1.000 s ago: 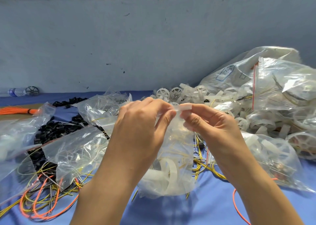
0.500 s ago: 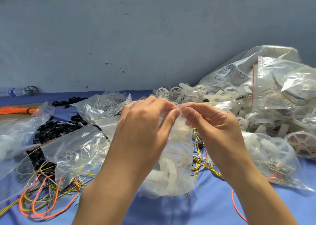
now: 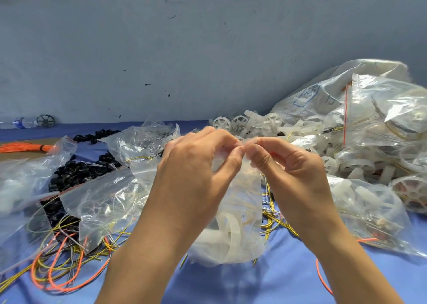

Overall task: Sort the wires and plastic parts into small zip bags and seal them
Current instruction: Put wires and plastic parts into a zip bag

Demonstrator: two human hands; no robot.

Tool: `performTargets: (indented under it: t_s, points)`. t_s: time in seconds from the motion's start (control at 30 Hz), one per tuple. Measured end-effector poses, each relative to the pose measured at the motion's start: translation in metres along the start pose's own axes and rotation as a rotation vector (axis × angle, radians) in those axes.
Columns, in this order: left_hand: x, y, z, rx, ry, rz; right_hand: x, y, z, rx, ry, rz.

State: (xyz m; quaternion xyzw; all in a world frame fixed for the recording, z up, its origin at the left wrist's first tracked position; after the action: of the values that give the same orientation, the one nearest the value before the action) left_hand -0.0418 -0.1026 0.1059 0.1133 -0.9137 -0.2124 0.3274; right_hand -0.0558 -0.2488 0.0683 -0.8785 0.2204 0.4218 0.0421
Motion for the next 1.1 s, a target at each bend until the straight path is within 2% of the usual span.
performTargets:
  t_s: [0.3,0.67,1.1]
  points:
    - [-0.001,-0.002,0.0,0.03,0.035,-0.012,0.006,-0.007,0.0,-0.022,-0.092,-0.072]
    - [0.002,0.001,0.0,-0.008,0.002,-0.148,0.014,-0.006,0.001,0.109,-0.179,-0.04]
    - [-0.014,0.02,0.003,-0.056,0.041,-0.161,0.025,0.017,-0.003,0.234,-0.211,0.005]
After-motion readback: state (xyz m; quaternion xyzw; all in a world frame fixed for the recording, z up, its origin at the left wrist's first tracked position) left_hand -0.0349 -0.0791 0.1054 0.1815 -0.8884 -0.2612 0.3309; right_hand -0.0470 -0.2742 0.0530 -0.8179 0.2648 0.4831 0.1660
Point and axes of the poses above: each hand's wrist, its own z-axis away from the middle knuckle, its own y-axis out of the back of the hand, x = y × z, the point moved 4 cm from there along -z, towards the middle knuckle, and after that the axes turned 9 degrees about z, right-handed, at the moved point
